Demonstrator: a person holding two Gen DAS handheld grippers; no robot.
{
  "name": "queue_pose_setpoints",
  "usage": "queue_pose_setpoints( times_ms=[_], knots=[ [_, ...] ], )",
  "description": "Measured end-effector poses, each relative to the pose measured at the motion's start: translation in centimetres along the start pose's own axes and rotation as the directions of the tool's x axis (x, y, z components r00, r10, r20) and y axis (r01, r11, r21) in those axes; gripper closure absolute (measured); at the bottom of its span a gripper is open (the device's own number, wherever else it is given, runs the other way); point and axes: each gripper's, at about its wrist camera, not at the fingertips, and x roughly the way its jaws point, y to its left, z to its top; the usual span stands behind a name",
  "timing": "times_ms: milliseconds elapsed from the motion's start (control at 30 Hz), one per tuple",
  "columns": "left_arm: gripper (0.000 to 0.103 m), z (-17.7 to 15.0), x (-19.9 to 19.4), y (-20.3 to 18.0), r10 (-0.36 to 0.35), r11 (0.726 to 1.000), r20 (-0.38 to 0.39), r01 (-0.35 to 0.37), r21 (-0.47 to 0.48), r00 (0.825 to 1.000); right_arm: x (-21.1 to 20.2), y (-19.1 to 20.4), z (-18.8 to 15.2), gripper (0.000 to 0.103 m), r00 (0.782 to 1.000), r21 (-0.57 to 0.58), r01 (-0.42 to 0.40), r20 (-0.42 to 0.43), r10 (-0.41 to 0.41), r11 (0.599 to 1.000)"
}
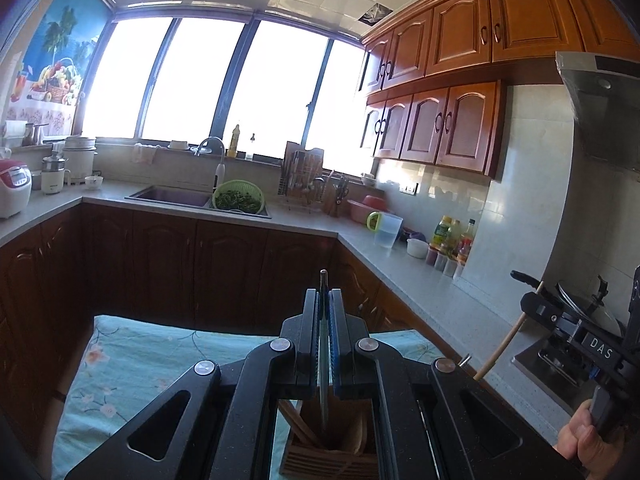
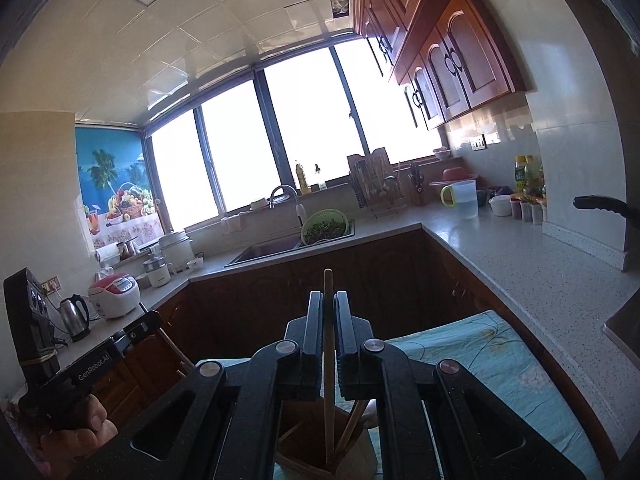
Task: Organize utensils
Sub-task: 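Lift both held chopsticks and lower them into the wooden holder, then open both grippers to release the chopsticks into the holder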
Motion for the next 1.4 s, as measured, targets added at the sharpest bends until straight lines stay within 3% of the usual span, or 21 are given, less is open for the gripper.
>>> queue_pose_setpoints(
  times_ms=[333,600,1400],
  knots=[
    [0.100,-2.3,2.2,-0.2,0.000,1.000,-0.084,0.000,-0.001,0.996,1.6,-0.9,-3.8,0.098,0.995,0.019,0.011,-0.095,-0.009,1.000],
    [0.100,-3.2,1.9,0.8,0.008,1.000,-0.130,-0.010,-0.016,0.991,2.5,-1.5,-5.9,0.098,0.989,0.038,0.021,-0.150,-0.016,0.999],
    [0.099,-3.7,2.1,0.9,0.034,0.999,-0.145,-0.035,-0.001,0.989,2.7,-1.7,-5.9,0.095,0.987,0.040,0.024,-0.161,-0.017,0.999]
  ],
)
